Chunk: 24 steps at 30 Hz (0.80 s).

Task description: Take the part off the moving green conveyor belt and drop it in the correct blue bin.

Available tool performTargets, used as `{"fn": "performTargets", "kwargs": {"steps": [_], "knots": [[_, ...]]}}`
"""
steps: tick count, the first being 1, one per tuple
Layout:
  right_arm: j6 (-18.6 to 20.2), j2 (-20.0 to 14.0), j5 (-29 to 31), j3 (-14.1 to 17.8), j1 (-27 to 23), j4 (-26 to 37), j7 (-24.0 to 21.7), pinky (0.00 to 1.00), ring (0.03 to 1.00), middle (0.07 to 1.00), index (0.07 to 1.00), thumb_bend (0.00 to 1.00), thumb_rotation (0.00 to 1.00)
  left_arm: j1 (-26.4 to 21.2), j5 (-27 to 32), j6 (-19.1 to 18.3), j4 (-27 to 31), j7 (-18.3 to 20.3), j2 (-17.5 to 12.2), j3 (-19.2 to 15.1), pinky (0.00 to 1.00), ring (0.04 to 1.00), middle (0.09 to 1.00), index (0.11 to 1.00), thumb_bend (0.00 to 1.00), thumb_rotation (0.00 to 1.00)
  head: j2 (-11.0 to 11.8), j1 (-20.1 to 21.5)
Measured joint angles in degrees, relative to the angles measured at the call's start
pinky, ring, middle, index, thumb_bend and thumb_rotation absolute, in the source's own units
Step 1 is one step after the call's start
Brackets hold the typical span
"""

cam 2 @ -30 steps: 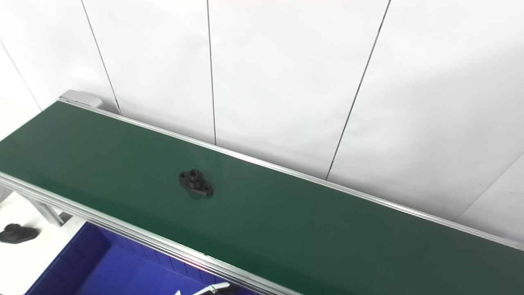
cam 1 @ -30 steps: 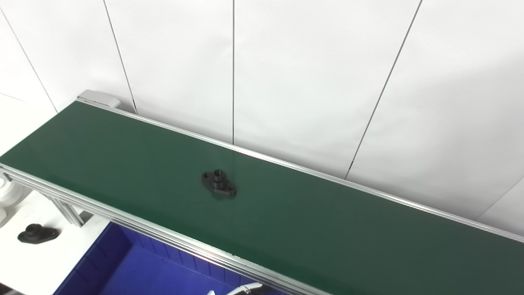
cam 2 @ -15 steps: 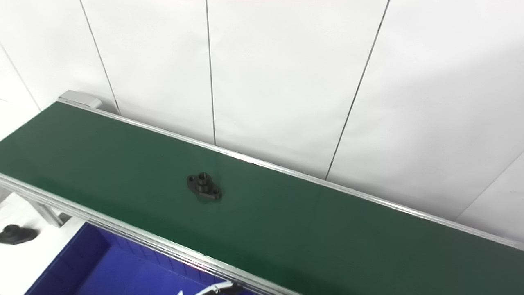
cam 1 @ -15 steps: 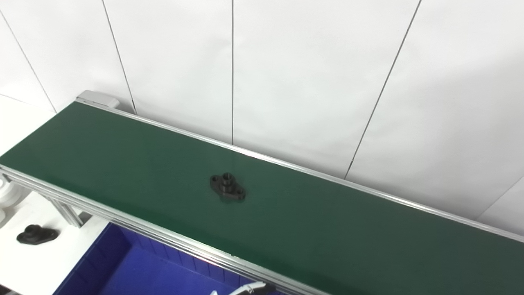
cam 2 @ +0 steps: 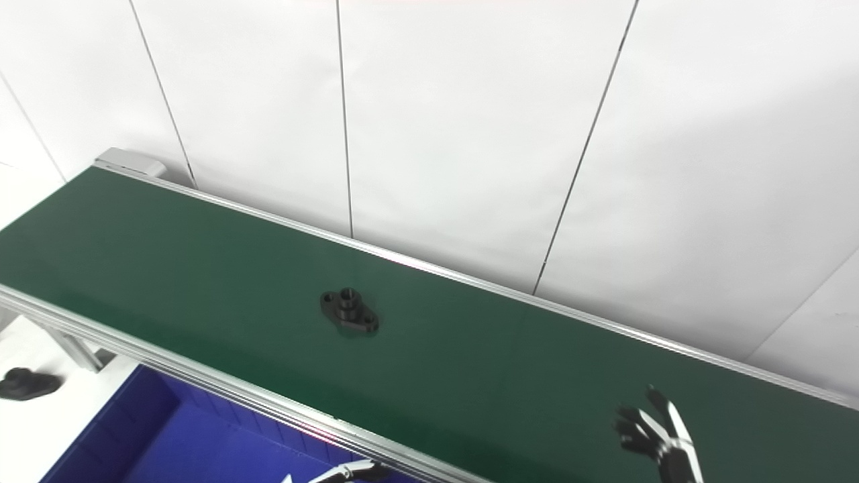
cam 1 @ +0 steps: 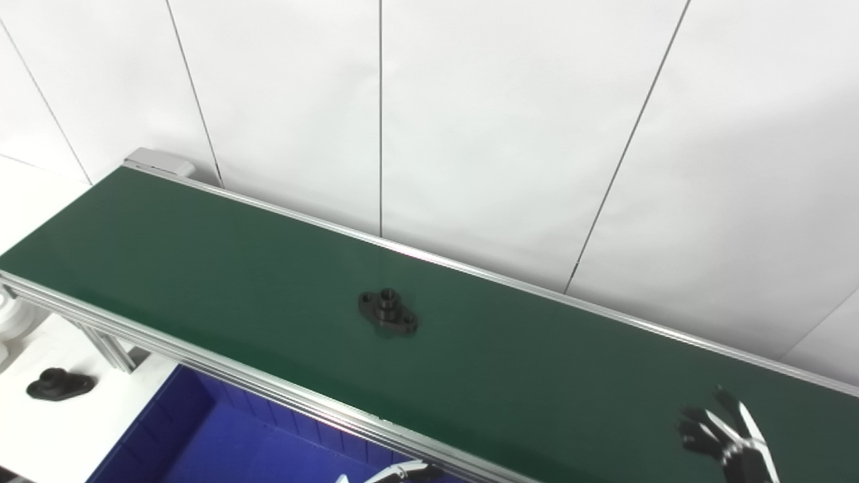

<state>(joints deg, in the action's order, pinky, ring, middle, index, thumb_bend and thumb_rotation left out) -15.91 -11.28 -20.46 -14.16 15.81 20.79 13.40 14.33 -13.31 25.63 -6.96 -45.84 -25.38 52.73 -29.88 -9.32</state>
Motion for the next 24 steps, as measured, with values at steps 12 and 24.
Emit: {"fn": "performTargets", "kwargs": {"steps": [12,24], "knots": [[3.55,4.62,-9.53,1.76,-8.62,0.42,-7.32,0.6,0.679,0.753,0.827,0.82,0.46,-0.15,0.64,0.0,1.23,0.17,-2.09,-0.28,0.67,0.792,0.833,0.782,0.91,0.23,-3.78,1.68],[7.1,4.71,-9.2,3.23,-12.1,1.62,-13.31,0.64,0.693,0.757,0.85,0.77,0.37,0.06,0.15,0.0,1.12,-1.02,-1.35,0.97,0.66,0.76,0.806,0.766,0.92,0.25,-2.11,-6.68]]}}
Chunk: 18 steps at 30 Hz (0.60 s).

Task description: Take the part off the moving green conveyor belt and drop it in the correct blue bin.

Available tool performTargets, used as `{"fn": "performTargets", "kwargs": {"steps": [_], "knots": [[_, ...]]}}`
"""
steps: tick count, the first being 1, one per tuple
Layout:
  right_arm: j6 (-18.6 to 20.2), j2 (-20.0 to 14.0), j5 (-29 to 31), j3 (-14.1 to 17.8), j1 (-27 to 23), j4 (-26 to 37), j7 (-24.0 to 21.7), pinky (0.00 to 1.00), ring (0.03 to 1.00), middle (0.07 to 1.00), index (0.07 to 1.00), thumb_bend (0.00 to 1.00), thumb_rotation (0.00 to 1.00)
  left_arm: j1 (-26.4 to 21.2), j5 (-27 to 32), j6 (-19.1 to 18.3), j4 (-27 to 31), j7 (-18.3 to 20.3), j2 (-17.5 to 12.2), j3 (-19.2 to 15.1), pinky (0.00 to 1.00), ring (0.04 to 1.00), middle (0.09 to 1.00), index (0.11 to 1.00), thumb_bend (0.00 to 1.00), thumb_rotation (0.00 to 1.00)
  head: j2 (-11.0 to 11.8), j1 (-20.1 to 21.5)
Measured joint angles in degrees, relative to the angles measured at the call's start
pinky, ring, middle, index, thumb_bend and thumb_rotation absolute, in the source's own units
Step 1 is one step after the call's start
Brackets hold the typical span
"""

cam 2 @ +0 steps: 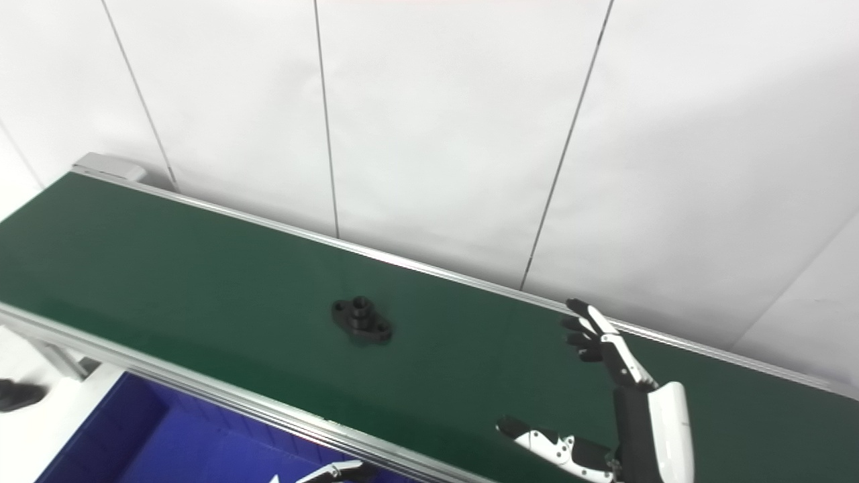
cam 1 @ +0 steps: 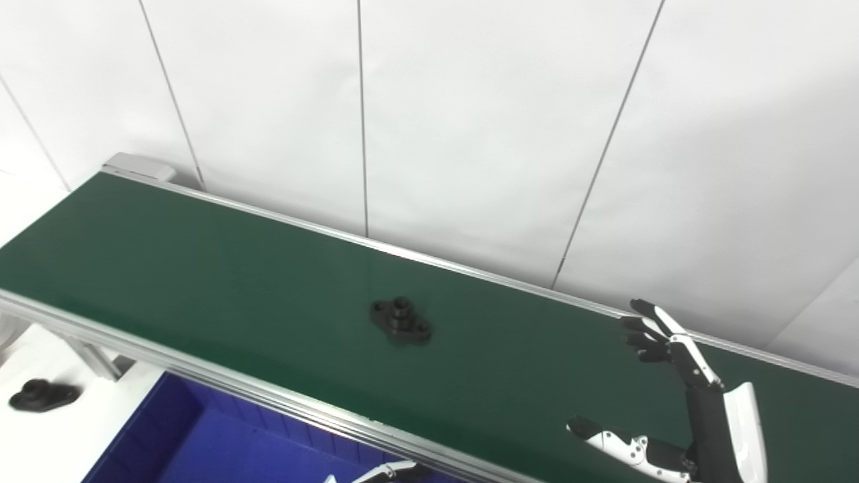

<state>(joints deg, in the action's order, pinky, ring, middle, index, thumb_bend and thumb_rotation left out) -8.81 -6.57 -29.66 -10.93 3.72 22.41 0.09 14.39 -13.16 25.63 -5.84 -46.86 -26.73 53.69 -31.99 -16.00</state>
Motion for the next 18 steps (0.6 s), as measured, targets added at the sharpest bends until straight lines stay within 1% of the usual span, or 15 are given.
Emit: {"fn": "performTargets", "kwargs": {"steps": [2,4,7,9,10,11,13,17,18], "knots": [[0.78,0.14,-0.02,-0.16,-1.25,0.0,-1.37,0.64,0.69,0.755,0.845,0.78,0.34,-0.11,-1.04,0.0,-0.41,-0.84,0.0,0.92,0.64,0.75,0.804,0.762,0.91,0.25,-0.26,0.53],[2.3,0.17,-0.42,-0.6,-3.02,-0.11,-3.12,0.64,0.693,0.759,0.841,0.79,0.35,-0.14,-1.17,0.0,-0.57,-1.25,0.04,1.25,0.65,0.75,0.8,0.757,0.92,0.25,-0.35,1.49],[6.6,0.13,-2.93,-1.42,-6.05,-0.42,-6.4,0.63,0.705,0.762,0.834,0.8,0.38,-0.15,-1.12,0.0,-0.61,-1.64,0.07,1.2,0.67,0.761,0.795,0.754,0.93,0.25,-0.62,2.55],[9.41,0.08,-4.5,-1.95,-8.2,-0.68,-8.8,0.61,0.703,0.755,0.827,0.81,0.38,-0.16,-1.06,0.0,-0.61,-1.63,0.08,1.23,0.67,0.757,0.792,0.753,0.93,0.25,-0.62,2.55],[10.41,0.08,-4.91,-2.09,-9.21,-0.99,-9.64,0.61,0.703,0.754,0.826,0.81,0.38,-0.15,-1.03,0.0,-0.61,-1.63,0.09,1.23,0.67,0.756,0.791,0.752,0.93,0.24,-0.79,3.59],[11.03,0.08,-5.25,-2.11,-10.09,-1.41,-10.25,0.6,0.694,0.744,0.821,0.82,0.38,-0.16,-1.02,0.0,-0.61,-1.63,0.09,1.2,0.66,0.754,0.789,0.751,0.93,0.24,-0.79,3.6],[12.59,0.08,-5.81,-2.42,-11.76,-2.84,-10.97,0.6,0.691,0.734,0.818,0.83,0.39,-0.15,-0.99,0.0,-0.6,-1.62,0.08,1.15,0.66,0.754,0.79,0.751,0.93,0.25,-1.14,5.53],[14.61,0.1,-7.41,-3.06,-14.58,-5.51,-12.49,0.6,0.701,0.731,0.812,0.85,0.4,-0.14,-0.92,0.0,-0.56,-1.22,0.02,0.88,0.64,0.751,0.797,0.758,0.93,0.26,-1.32,6.86],[15.22,0.1,-7.81,-3.17,-15.15,-5.98,-12.73,0.61,0.703,0.734,0.813,0.85,0.41,-0.14,-0.77,0.0,-0.54,-0.93,-0.02,0.78,0.64,0.75,0.796,0.756,0.93,0.25,-1.49,8.25]]}}
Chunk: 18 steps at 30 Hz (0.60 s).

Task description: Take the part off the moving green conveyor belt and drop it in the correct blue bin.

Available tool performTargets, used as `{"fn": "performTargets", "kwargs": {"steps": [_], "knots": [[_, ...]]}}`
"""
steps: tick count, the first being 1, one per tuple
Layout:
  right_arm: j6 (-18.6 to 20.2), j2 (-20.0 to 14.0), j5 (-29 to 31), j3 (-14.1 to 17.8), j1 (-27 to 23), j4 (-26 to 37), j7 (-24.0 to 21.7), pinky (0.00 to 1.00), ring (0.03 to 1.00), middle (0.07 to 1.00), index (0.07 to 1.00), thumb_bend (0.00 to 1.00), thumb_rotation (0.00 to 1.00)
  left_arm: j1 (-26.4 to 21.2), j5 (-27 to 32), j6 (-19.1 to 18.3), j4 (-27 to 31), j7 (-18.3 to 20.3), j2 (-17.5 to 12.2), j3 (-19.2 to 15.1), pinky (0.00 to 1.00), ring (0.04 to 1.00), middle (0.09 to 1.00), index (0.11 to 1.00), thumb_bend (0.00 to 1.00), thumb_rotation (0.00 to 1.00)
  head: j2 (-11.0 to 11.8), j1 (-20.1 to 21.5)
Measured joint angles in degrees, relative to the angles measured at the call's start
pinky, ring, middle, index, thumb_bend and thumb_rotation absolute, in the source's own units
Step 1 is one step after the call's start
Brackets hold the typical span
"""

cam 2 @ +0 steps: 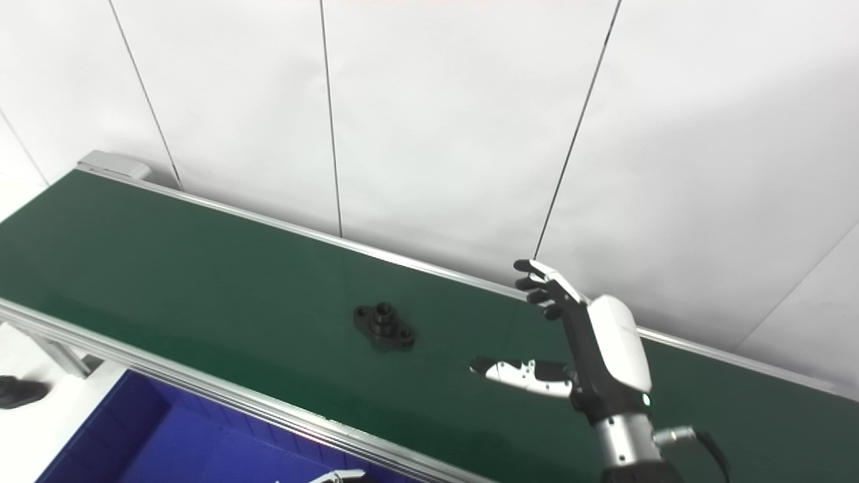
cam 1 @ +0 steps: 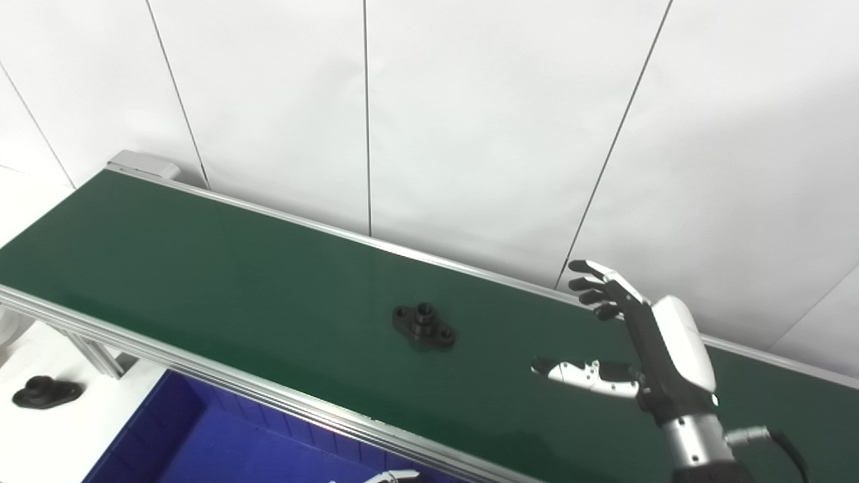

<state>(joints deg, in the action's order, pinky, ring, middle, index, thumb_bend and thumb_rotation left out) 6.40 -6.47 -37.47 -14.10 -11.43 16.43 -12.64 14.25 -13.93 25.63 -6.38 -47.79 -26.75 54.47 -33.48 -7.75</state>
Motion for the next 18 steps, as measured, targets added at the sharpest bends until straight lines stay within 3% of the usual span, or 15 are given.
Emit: {"fn": "performTargets", "kwargs": {"steps": [4,18], "knots": [[2.37,0.15,-1.63,-1.26,-2.53,-1.64,-1.42,0.63,0.726,0.764,0.823,0.85,0.43,0.0,0.36,0.0,0.73,0.55,-0.39,-0.05,0.63,0.749,0.804,0.761,0.93,0.23,-0.88,3.08],[5.86,0.19,-7.84,-6.09,-10.73,-11.35,-4.74,0.73,0.783,0.797,0.832,0.86,0.47,-0.41,-0.16,0.0,1.39,-1.46,-1.71,1.39,0.66,0.78,0.823,0.79,0.91,0.22,-2.02,5.29]]}}
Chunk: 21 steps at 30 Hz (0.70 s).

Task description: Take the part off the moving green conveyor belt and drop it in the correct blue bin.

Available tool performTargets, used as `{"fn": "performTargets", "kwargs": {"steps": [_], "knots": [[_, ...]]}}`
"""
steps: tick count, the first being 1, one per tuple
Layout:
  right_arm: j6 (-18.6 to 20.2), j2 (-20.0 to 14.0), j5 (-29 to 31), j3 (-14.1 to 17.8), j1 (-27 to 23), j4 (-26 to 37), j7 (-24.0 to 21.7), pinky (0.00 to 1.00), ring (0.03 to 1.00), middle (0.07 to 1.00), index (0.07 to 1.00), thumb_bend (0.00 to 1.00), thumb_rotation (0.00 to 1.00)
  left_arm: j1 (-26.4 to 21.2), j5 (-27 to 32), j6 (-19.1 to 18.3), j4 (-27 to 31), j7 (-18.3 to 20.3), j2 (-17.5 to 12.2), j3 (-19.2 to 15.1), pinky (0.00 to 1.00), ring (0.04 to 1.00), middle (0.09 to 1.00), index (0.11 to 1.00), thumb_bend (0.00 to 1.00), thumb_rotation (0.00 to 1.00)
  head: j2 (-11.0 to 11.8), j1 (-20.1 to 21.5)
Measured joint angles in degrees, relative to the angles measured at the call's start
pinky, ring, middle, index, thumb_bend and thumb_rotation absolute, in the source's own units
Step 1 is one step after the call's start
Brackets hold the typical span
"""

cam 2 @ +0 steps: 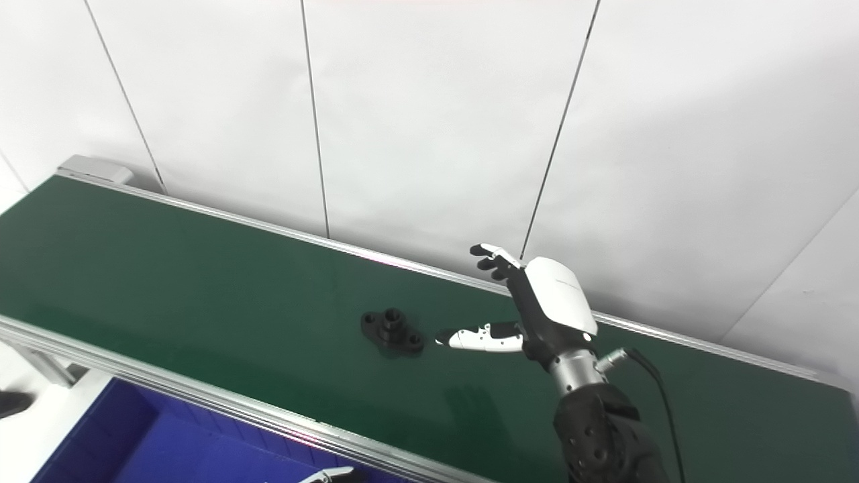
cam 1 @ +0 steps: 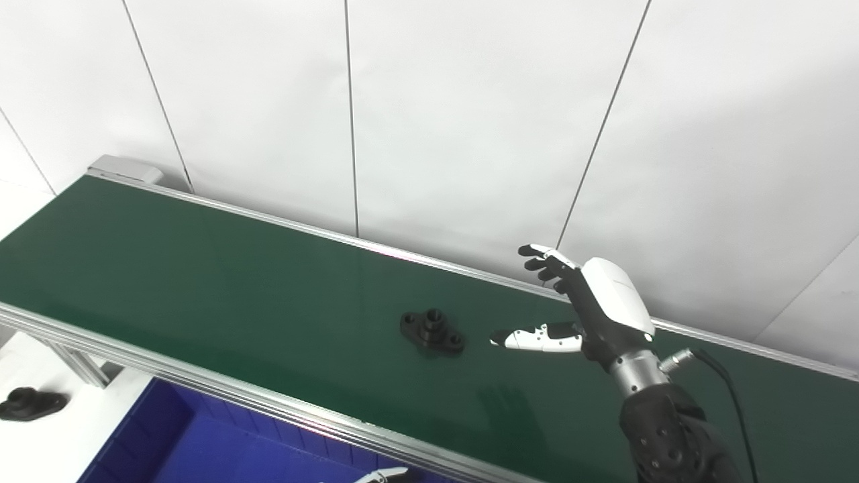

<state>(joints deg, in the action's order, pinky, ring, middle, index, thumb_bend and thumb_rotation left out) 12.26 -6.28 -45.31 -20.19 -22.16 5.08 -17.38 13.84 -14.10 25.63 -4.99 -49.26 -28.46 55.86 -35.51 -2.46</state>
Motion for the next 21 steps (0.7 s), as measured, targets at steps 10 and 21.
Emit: {"fn": "performTargets", "kwargs": {"steps": [10,21], "knots": [[2.19,0.82,-1.55,-4.07,-4.51,-5.95,-2.01,0.69,0.781,0.806,0.816,0.86,0.47,-0.62,-1.28,0.0,0.88,-4.94,-0.29,2.86,0.65,0.766,0.827,0.788,0.91,0.26,-0.44,0.0],[2.32,2.79,-3.11,-8.21,-6.71,-13.96,-1.41,0.68,0.781,0.807,0.823,0.87,0.42,0.06,-1.04,0.01,4.38,-4.01,-0.64,2.85,0.65,0.774,0.833,0.789,0.9,0.25,-0.96,0.79]]}}
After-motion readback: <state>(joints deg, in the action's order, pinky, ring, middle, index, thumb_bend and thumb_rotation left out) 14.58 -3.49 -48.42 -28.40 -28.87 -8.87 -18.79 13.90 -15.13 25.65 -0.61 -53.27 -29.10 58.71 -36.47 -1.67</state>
